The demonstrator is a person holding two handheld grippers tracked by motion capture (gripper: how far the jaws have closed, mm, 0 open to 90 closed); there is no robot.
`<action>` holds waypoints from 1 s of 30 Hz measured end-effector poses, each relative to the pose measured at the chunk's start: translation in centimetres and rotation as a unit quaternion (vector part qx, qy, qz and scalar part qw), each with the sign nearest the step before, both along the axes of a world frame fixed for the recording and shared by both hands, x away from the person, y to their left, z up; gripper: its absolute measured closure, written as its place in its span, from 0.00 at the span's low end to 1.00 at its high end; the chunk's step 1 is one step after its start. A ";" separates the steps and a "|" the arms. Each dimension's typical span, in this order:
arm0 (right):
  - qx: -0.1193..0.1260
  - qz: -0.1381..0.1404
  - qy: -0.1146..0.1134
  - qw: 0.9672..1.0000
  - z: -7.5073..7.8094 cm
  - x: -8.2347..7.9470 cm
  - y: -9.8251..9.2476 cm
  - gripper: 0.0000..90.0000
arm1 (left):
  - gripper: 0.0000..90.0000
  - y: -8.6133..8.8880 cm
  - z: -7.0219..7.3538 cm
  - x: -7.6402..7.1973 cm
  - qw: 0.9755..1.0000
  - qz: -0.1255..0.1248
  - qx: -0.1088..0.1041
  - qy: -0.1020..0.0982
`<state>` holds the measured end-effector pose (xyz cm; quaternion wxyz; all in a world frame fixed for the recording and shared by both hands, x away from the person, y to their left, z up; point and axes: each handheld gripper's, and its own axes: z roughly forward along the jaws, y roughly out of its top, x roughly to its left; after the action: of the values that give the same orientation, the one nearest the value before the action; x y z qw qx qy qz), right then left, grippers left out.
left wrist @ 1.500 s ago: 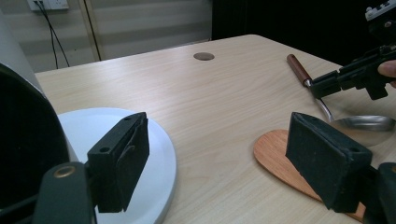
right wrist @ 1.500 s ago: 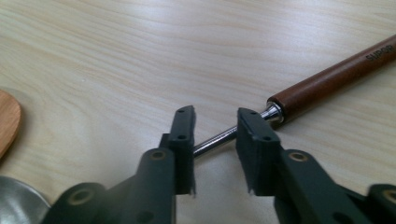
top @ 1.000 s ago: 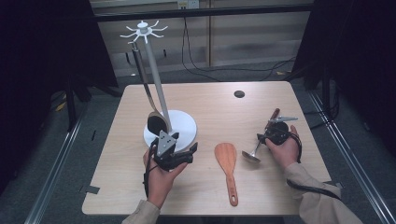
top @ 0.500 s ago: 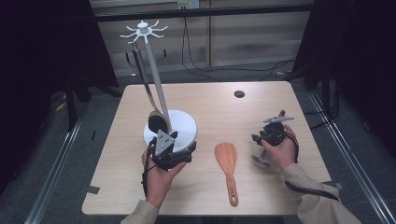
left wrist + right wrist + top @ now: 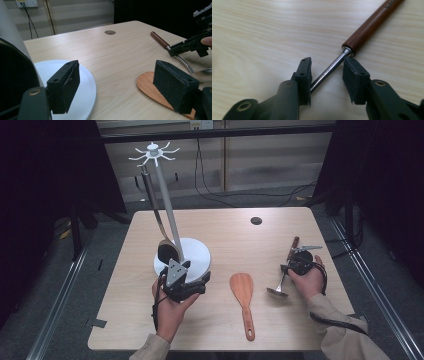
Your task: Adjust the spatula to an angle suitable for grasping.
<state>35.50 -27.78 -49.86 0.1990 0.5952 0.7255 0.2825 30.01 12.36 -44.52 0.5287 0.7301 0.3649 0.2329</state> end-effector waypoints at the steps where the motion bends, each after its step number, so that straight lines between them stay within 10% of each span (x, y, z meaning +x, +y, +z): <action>1: 0.002 0.009 0.002 1.000 0.0 0.0 0.3 0.71 | 0.24 0.0 0.0 0.0 1.000 -0.004 0.001 0.001; 13: -0.007 0.138 0.043 0.989 0.8 0.8 4.7 0.86 | 0.24 0.4 0.4 0.0 1.000 -0.001 -0.007 -0.004; 30: -0.001 0.111 0.082 0.990 1.8 2.7 5.9 0.83 | 0.24 0.1 0.4 0.2 1.000 -0.003 -0.010 -0.002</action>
<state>38.23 -21.90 -48.04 0.1072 0.5316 0.8013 0.2526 30.24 12.48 -44.07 0.5375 0.7255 0.3635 0.2293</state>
